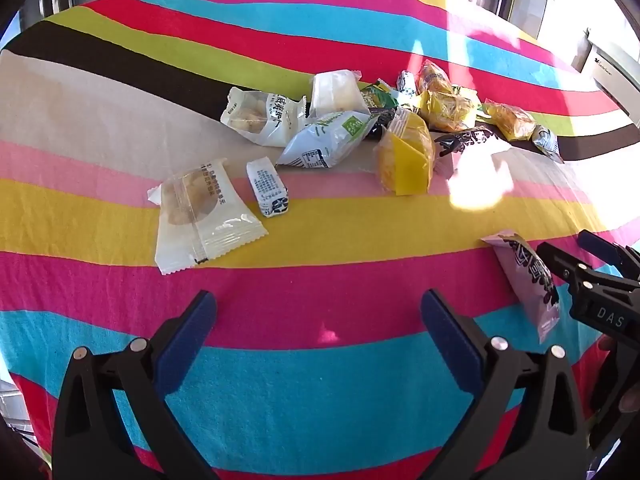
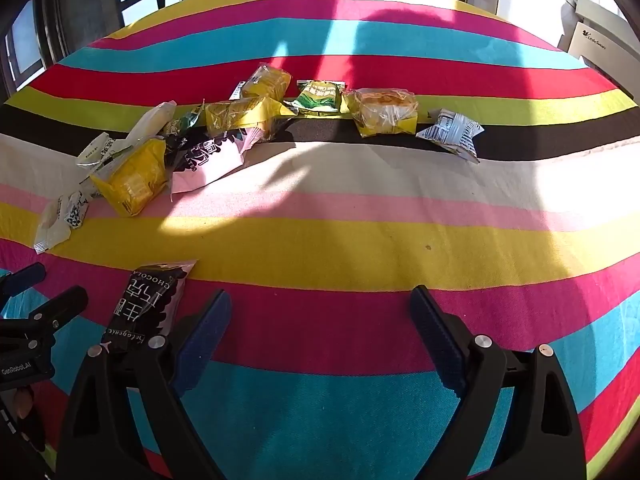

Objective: Organize snacks
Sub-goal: 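Grasp the black chocolate bar with the right tool while the left tool grasps the white cookie packet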

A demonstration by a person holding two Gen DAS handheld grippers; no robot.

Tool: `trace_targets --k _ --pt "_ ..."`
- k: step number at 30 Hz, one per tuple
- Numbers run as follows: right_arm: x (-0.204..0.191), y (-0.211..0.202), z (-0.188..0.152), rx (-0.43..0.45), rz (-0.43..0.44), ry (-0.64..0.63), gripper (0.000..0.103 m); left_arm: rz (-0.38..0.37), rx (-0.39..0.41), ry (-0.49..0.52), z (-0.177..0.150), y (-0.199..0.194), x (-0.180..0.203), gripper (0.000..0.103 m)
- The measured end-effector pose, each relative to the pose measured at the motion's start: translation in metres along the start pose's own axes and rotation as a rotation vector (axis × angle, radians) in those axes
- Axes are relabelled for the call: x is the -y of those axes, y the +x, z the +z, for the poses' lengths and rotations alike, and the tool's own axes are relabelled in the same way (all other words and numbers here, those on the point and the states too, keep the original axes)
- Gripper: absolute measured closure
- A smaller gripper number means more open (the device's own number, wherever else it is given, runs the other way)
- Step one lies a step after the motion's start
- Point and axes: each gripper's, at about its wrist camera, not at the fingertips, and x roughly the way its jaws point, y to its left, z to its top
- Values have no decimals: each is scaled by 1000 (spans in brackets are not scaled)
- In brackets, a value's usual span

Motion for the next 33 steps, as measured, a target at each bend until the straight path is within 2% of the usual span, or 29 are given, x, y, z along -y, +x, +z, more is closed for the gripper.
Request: trace_targets --k 2,4,5,7,9,10,11,13,17,19,21,24,26,29,31,33 --pt "1 0 0 0 2 1 16 -18 21 -36 -9 -11 -16 1" --pt "2 0 0 0 6 2 16 2 41 -38 -12 -18 -30 1" --pt "3 0 -1 1 9 1 12 16 51 -35 -12 -20 -37 1" --pt "2 2 -1 -10 42 -9 4 22 54 -45 -5 -18 -52 1" --pt "3 2 -1 -9 46 -6 4 24 48 -79 6 -13 -65 1" --pt "3 2 -1 -5 54 0 4 62 35 -68 12 -16 -72 1" --pt "5 1 -1 0 61 11 5 55 34 -76 19 -13 -74 1" --pt "14 -2 0 15 63 67 5 90 5 -43 31 -3 -74 1" --pt "39 -12 -3 82 96 214 5 173 -33 -61 45 16 -68 7" --pt "48 -22 -6 136 123 257 5 165 -57 -99 47 20 -71 8" --pt "51 -29 -9 179 149 269 5 195 -40 -115 46 15 -72 16" --pt "42 -44 -11 224 175 214 5 242 38 -103 43 -1 -71 19" --pt "25 -47 -8 184 157 136 5 228 49 -106 41 -4 -71 18" --pt "-11 -49 -8 143 190 62 6 206 74 -105 41 -7 -74 16" --pt "-38 -49 -7 120 167 -1 6 192 80 -110 41 -8 -78 16" --pt "-60 -39 -5 55 131 -58 7 181 82 -118 40 -9 -79 16"
